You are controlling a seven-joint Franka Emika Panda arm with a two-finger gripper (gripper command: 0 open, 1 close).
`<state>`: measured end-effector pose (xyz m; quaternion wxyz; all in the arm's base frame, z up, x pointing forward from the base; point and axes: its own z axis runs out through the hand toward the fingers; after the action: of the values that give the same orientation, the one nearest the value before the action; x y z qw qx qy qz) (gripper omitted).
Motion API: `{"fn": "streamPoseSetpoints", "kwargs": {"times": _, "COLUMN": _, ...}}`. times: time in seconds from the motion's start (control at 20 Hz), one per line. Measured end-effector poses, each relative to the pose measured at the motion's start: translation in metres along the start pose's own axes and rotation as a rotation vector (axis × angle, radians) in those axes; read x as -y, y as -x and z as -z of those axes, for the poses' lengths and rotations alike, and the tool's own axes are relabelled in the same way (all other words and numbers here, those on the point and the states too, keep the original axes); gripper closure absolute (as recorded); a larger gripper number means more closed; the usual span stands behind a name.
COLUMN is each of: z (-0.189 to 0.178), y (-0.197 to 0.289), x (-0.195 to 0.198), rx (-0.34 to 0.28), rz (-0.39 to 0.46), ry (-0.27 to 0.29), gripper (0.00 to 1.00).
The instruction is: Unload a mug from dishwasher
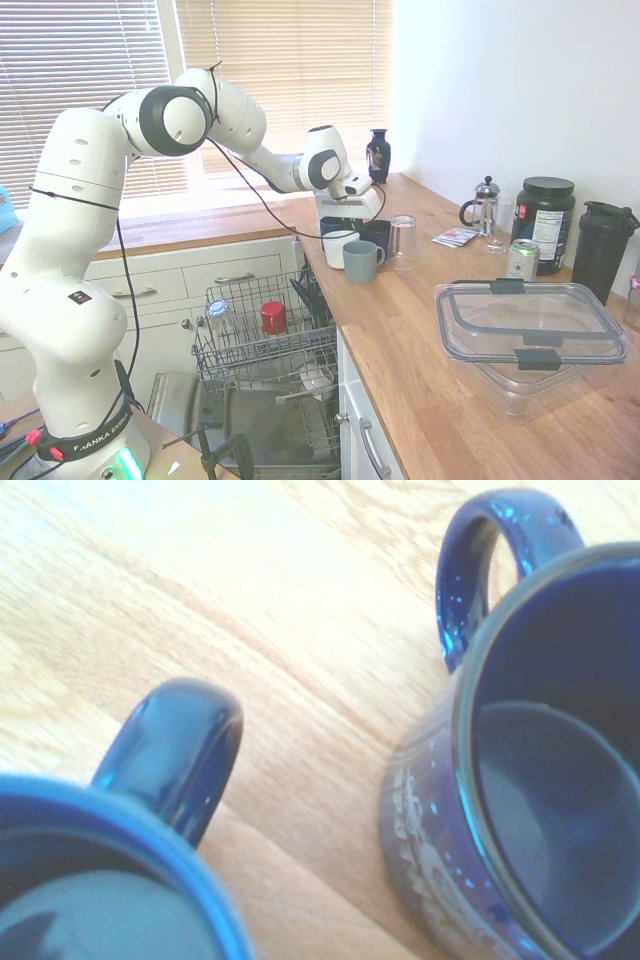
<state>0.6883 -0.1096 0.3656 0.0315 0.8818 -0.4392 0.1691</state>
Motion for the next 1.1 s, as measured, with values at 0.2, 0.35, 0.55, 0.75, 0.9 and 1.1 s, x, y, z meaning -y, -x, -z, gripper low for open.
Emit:
{"fn": "streamPoseSetpoints", "kwargs": {"times": 0.2, "z": 0.0, "y": -0.003, "x": 0.002, "rx": 0.001, "rz": 0.001, "ry": 0.006, "gripper": 0.0}}
{"fn": "streamPoseSetpoints", "kwargs": {"times": 0.35, "z": 0.001, "y": -0.002, "x": 0.004, "rx": 0.0, "rz": 0.004, "ry": 0.005, "gripper": 0.0}}
{"fn": "streamPoseSetpoints", "kwargs": {"times": 0.55, "z": 0.003, "y": -0.004, "x": 0.004, "rx": -0.005, "rz": 0.003, "ry": 0.002, "gripper": 0.0}}
{"fn": "streamPoseSetpoints", "kwargs": {"times": 0.75, "z": 0.006, "y": -0.01, "x": 0.002, "rx": -0.012, "rz": -0.004, "ry": -0.001, "gripper": 0.0}}
{"fn": "streamPoseSetpoints", "kwargs": {"times": 0.9, "z": 0.015, "y": -0.016, "x": -0.001, "rx": -0.028, "rz": -0.012, "ry": -0.011, "gripper": 0.0}}
{"fn": "streamPoseSetpoints", "kwargs": {"times": 1.1, "z": 0.044, "y": -0.018, "x": -0.009, "rx": -0.064, "rz": -0.01, "ry": -0.036, "gripper": 0.0}}
